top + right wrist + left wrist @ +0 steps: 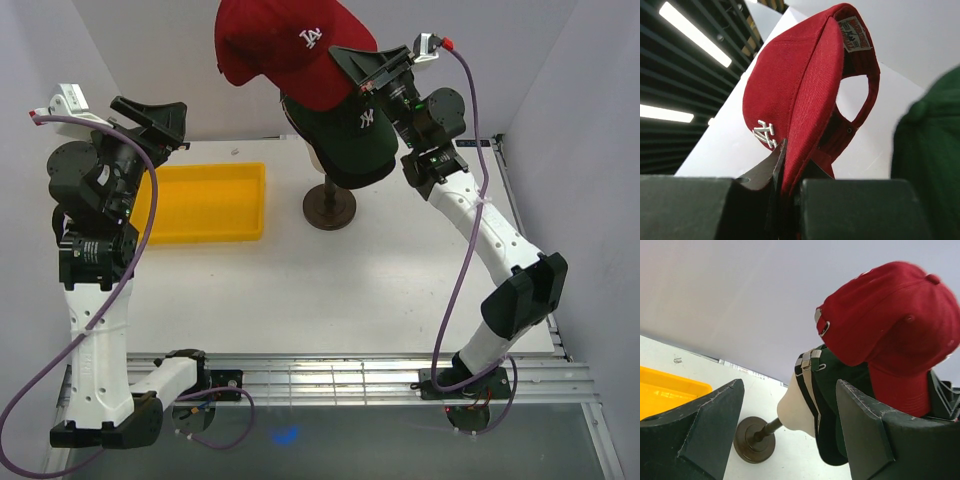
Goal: Stack the hats
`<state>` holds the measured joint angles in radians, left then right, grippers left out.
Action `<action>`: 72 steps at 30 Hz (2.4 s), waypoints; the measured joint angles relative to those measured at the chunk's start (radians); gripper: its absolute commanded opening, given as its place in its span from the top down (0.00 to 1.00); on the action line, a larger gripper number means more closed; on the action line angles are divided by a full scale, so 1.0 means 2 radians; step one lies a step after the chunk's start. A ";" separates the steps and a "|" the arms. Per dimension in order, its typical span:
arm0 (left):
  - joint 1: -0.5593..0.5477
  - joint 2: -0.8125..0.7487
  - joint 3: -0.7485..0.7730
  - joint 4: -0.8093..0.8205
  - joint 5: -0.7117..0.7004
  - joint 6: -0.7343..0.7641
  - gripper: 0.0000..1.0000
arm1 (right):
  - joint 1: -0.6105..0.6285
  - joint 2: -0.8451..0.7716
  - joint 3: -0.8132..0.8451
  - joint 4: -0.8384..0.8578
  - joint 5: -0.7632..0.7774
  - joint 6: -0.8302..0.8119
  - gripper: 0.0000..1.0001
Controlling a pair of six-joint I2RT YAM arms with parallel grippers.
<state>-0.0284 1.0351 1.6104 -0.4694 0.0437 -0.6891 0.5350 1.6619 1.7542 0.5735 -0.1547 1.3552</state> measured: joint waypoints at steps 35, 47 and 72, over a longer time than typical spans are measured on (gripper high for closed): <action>0.000 0.005 -0.007 0.004 0.019 0.000 0.16 | -0.043 -0.104 -0.183 -0.016 0.125 0.108 0.92; 0.000 0.009 -0.014 0.006 0.023 0.000 0.17 | -0.043 -0.135 -0.247 -0.013 0.125 0.136 0.92; 0.000 0.011 -0.049 0.016 0.023 -0.002 0.18 | -0.043 -0.175 -0.360 0.018 0.117 0.166 0.92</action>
<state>-0.0284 1.0569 1.5131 -0.4366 0.0902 -0.6937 0.4484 1.3117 1.0340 0.6086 0.0792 1.6878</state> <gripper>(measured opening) 0.828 0.106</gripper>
